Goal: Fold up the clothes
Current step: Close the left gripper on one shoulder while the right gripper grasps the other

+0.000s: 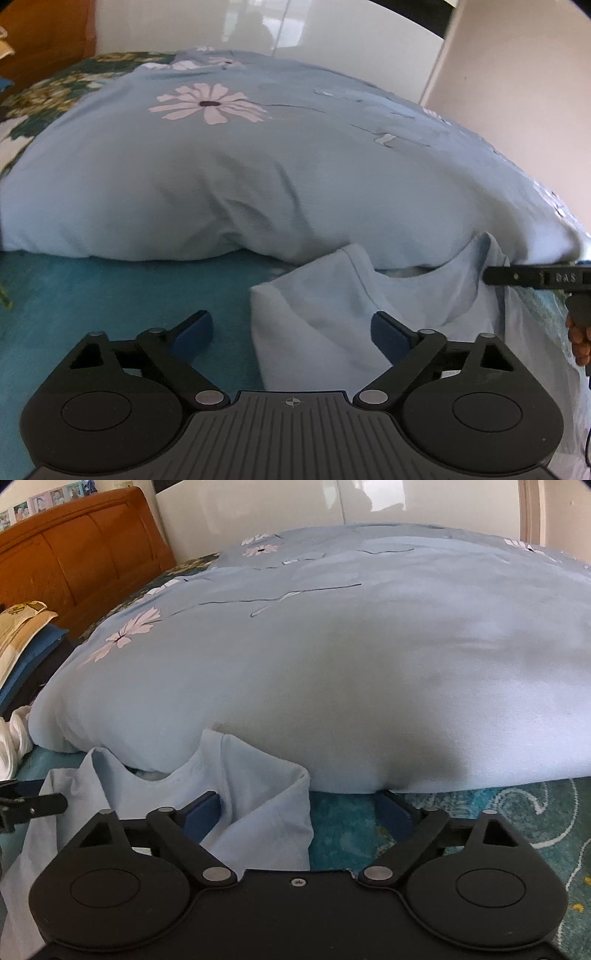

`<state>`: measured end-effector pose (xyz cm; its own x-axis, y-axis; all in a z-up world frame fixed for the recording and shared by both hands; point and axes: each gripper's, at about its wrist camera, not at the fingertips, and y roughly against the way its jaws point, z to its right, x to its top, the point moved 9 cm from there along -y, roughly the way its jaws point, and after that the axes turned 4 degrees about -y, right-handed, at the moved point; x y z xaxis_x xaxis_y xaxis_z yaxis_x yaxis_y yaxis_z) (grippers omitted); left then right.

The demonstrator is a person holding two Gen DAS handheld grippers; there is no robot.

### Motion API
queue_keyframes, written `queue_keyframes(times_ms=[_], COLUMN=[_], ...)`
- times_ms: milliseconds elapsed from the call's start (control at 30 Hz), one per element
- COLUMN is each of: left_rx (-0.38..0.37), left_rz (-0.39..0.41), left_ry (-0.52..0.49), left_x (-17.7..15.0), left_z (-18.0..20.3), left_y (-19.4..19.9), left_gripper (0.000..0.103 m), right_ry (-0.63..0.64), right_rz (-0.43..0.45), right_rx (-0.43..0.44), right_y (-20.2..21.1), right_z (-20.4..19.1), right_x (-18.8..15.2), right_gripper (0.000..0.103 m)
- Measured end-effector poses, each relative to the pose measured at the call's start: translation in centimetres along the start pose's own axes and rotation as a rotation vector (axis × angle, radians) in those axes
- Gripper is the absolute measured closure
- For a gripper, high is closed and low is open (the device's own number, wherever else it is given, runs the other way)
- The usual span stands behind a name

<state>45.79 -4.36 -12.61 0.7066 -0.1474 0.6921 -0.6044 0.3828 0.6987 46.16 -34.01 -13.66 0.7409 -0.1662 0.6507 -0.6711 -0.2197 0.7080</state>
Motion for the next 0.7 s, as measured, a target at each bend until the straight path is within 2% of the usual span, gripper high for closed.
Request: queue_keyframes(times_ms=[133, 167, 200, 267, 300, 367, 467, 500, 533, 700], left_rx=[-0.007, -0.008, -0.013, -0.022, -0.024, -0.021, -0.01, -0.004, -0.001, -0.001], left_rz=[-0.01, -0.012, -0.015, -0.02, -0.022, -0.021, -0.011, -0.004, 0.005, 0.06], left_ry=[-0.027, -0.028, -0.024, -0.014, -0.011, -0.006, -0.005, -0.007, -0.01, -0.024], left_x=[0.0, 0.1, 0.2, 0.3, 0.4, 0.6, 0.9, 1.0, 1.1, 1.9], left_z=[0.6, 0.6, 0.6, 0.5, 0.4, 0.3, 0.3, 0.3, 0.3, 1.0], left_y=[-0.2, -0.3, -0.3, -0.4, -0.4, -0.4, -0.2, 0.0, 0.1, 1.7], left_gripper=[0.022, 0.029, 0.033, 0.048, 0.052, 0.075, 0.095, 0.096, 0.098, 0.099], right_ry=[0.007, 0.007, 0.009, 0.015, 0.018, 0.015, 0.002, 0.001, 0.002, 0.002], right_rz=[0.0, 0.0, -0.002, -0.005, -0.007, -0.012, -0.016, -0.019, -0.022, 0.007], right_rx=[-0.003, -0.002, -0.001, 0.003, 0.008, 0.02, 0.038, 0.044, 0.049, 0.06], right_y=[-0.3, -0.4, -0.4, -0.5, -0.5, -0.4, -0.3, -0.2, -0.2, 1.1], right_z=[-0.4, -0.5, -0.6, -0.8, -1.0, -1.2, -1.7, -1.9, -2.1, -2.6], right_x=[0.1, 0.2, 0.2, 0.1, 0.1, 0.1, 0.0, 0.0, -0.1, 0.3], right_gripper=[0.028, 0.029, 0.034, 0.042, 0.048, 0.058, 0.076, 0.084, 0.086, 0.09])
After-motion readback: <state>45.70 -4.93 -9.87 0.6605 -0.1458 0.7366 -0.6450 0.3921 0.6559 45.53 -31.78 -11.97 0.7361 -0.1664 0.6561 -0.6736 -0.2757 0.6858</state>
